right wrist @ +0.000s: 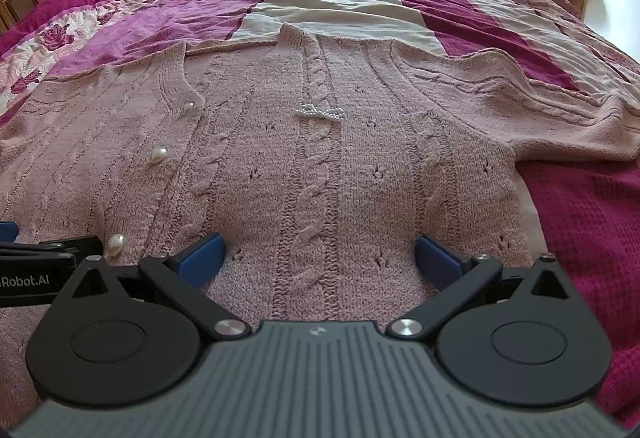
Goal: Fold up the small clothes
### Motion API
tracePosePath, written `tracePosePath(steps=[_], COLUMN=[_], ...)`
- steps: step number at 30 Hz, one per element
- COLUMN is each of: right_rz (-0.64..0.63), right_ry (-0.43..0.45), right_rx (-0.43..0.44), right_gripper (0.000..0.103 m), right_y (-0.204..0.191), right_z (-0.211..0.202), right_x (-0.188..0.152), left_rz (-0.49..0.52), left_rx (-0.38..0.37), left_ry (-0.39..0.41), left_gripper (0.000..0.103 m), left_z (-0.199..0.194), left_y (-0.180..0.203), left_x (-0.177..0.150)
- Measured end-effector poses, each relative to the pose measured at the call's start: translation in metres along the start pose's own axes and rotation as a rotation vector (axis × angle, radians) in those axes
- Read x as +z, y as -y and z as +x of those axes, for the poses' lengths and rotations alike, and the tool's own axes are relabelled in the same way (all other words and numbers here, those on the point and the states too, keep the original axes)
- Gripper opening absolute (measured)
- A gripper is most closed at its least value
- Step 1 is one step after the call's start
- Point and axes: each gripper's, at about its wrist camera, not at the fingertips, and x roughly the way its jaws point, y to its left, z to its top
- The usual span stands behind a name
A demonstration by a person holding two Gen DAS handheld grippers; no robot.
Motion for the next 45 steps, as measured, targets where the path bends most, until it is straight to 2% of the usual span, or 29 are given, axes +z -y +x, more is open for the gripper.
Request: tracePosePath(steps=[45], right_rz=[-0.002], right_ry=[0.006], right_rx=[-0.003], right_gripper=[0.103], right_y=[0.0001], right_z=[-0.0006], right_x=[-0.0012], left_rz=[-0.011], left_rx=[0.000], left_ry=[0.003], left_gripper=[0.103], left_z=[-0.0001], left_y=[-0.0009], left_x=[0.0003])
